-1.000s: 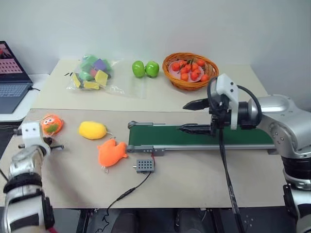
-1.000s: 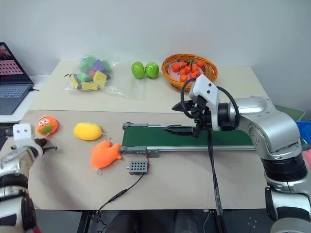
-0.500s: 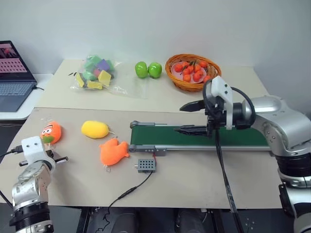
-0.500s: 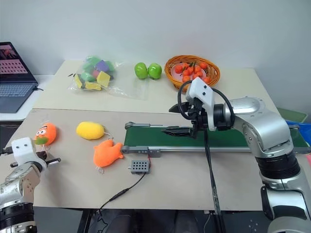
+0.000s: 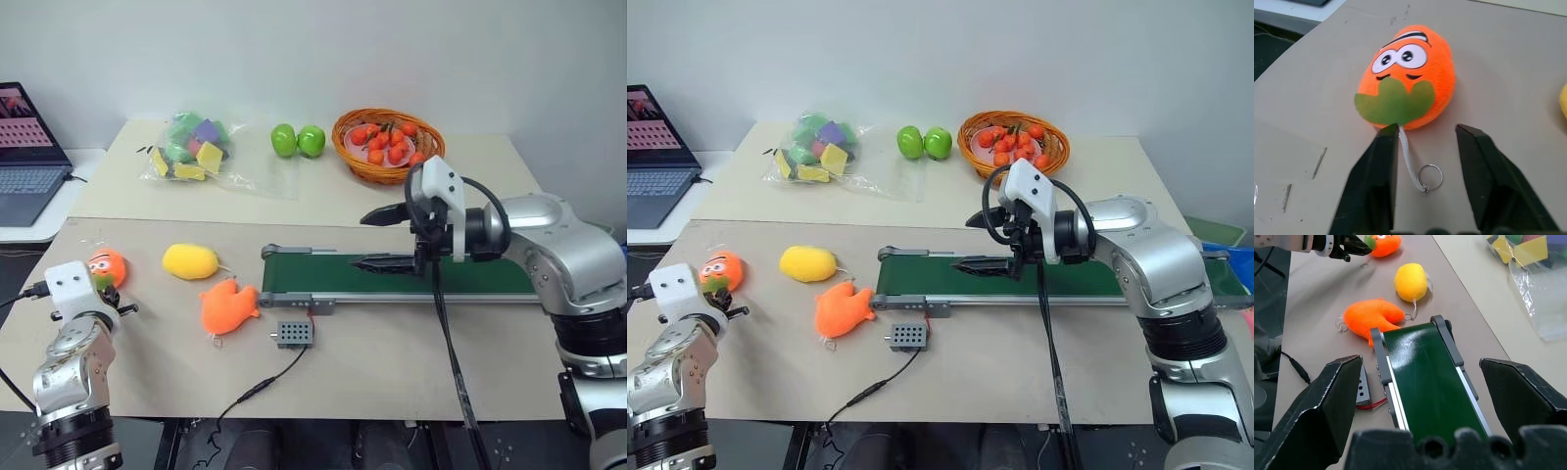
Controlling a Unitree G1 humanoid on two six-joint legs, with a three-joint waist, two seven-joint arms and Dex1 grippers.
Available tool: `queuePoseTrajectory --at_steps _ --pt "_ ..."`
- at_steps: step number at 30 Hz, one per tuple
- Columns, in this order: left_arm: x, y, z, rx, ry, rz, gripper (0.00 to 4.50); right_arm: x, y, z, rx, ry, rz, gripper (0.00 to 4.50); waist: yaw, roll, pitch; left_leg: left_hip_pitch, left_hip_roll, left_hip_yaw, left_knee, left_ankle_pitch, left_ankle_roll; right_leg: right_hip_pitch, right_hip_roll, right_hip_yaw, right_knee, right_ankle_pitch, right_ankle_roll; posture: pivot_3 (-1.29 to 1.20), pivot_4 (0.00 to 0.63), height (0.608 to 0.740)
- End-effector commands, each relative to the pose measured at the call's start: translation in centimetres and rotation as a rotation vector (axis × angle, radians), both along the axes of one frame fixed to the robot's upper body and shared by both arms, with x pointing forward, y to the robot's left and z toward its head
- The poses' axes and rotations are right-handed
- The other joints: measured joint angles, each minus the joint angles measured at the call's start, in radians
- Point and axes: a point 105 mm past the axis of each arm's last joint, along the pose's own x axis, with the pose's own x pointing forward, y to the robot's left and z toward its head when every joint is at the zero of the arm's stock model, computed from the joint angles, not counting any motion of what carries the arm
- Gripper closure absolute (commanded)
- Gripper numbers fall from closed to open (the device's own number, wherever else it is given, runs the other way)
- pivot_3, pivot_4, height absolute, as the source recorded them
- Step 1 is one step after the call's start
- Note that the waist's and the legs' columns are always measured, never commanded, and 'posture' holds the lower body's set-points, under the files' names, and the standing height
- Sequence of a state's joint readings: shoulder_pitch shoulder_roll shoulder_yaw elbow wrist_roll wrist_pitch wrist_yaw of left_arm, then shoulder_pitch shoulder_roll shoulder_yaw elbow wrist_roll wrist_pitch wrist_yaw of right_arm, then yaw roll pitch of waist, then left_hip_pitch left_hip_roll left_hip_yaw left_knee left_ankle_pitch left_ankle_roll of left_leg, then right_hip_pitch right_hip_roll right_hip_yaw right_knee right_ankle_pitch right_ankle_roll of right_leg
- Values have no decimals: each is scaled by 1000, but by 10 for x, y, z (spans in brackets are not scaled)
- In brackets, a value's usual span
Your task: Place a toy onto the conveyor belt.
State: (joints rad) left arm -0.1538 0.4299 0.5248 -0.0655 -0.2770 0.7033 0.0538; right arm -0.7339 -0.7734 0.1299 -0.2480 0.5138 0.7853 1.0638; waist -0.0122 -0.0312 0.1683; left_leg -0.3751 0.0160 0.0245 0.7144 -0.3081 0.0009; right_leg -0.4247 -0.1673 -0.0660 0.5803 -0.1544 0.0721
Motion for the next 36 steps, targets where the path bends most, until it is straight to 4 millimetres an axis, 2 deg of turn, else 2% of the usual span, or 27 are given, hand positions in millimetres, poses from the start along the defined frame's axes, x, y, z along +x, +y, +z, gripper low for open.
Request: queuePoseTrajectory --at_steps 1,3,7,11,14,16,19,23,29,36 --pt "2 -1 13 8 -38 9 1154 -1 1 13 6 -69 16 0 0 0 0 0 0 0 0 0 0 0 0 0 0 0 0 0 150 738" --pt "2 -1 17 16 -58 19 479 -1 1 13 5 -68 16 0 0 0 0 0 0 0 0 0 0 0 0 0 0 0 0 0 150 738" --pt "4 4 38 46 -136 46 479 -2 1 12 4 -66 16 0 0 0 0 0 0 0 0 0 0 0 0 0 0 0 0 0 150 738" --pt "19 10 47 30 -161 -5 479 -1 2 12 5 -66 17 0 1 0 0 0 0 0 0 0 0 0 0 0 0 0 0 0 150 738" --pt "32 25 61 61 -195 -20 479 0 2 13 2 -68 19 0 1 0 0 0 0 0 0 0 0 0 0 -1 0 0 0 0 150 738" --pt "39 34 64 72 -187 -18 479 1 1 13 -2 -71 17 0 0 0 0 0 0 0 0 0 0 0 0 -1 0 0 0 0 150 738" --pt "49 48 59 74 -149 -13 479 2 0 15 -8 -77 15 0 -1 0 0 0 -1 0 0 0 0 0 0 0 -1 0 0 0 150 738" --pt "56 59 43 56 -74 -7 479 1 -2 17 -17 -80 10 0 -2 0 0 0 -1 1 0 0 -1 0 0 -1 -1 0 0 0 150 738" --pt "60 54 16 12 8 -65 479 0 -5 18 -24 -82 -3 0 -2 0 0 0 0 1 -1 1 -1 0 0 -1 -1 0 0 0 150 738" --pt "56 46 -8 -46 64 -95 479 -1 -6 21 -25 -83 -5 0 -5 0 0 0 0 1 -1 1 -1 0 0 -1 0 0 0 0 150 738"
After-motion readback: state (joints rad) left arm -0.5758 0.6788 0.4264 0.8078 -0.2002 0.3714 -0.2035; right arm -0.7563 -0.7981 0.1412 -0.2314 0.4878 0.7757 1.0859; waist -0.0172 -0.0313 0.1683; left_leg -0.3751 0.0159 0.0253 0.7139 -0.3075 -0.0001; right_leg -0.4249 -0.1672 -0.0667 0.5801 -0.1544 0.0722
